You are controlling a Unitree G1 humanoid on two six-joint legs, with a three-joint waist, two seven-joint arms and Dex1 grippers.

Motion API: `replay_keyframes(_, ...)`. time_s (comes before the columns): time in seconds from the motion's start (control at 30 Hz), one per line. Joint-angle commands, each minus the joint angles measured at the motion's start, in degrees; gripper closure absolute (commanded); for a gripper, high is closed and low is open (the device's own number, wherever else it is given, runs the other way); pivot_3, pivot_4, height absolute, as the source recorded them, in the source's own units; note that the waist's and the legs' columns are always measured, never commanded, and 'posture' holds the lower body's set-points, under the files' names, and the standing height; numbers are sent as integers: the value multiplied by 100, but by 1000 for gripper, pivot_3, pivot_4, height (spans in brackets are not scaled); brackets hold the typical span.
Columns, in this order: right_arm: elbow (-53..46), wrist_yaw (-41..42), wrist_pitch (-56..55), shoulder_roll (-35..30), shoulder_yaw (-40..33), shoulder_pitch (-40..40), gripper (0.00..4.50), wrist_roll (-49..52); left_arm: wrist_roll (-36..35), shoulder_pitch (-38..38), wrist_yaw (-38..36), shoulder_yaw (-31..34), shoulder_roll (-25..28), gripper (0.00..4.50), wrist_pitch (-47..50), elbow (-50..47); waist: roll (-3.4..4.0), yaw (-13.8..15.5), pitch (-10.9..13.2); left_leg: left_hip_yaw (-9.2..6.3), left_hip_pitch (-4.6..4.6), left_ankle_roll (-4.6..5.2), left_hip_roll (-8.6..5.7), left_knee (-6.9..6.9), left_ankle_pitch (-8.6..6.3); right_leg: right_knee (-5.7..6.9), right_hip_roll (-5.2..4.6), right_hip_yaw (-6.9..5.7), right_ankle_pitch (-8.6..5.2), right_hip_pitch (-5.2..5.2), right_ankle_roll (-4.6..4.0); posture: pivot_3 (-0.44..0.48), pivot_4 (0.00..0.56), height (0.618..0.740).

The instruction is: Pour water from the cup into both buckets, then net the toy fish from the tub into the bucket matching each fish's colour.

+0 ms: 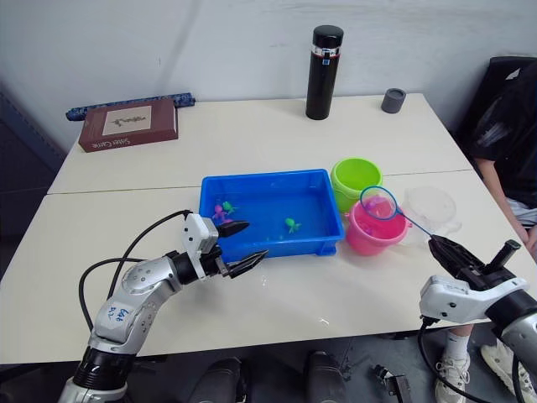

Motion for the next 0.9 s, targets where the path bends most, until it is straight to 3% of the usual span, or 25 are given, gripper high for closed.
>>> replay_keyframes(0.03,103,-350,-107,-79,-350,-114,4500,-235,-22,-13,-13,-9,-20,44,-132,-104,0,-5,0,1,1,0,0,0,0,0,0,1,0,0,-1,0,150,740)
replay_keyframes(0.5,49,-480,-99,-154,-285,-280,4500,-595,-15,-38,-22,-10,-13,44,-177,-27,0,-9,0,2,5,-1,0,1,1,8,1,3,1,2,2,0,150,740)
replay_keyframes(0.73,-523,242,1069,-65,409,-1430,4500,337,11,38,99,26,-44,44,-176,-84,0,-38,0,6,15,-3,3,10,4,28,1,6,6,5,11,0,150,740)
replay_keyframes(0.9,-939,1197,2569,74,1835,-3026,4500,1487,134,498,666,266,-65,44,-69,-501,-1,-135,0,-2,16,-5,6,11,5,38,3,7,6,5,11,0,150,740)
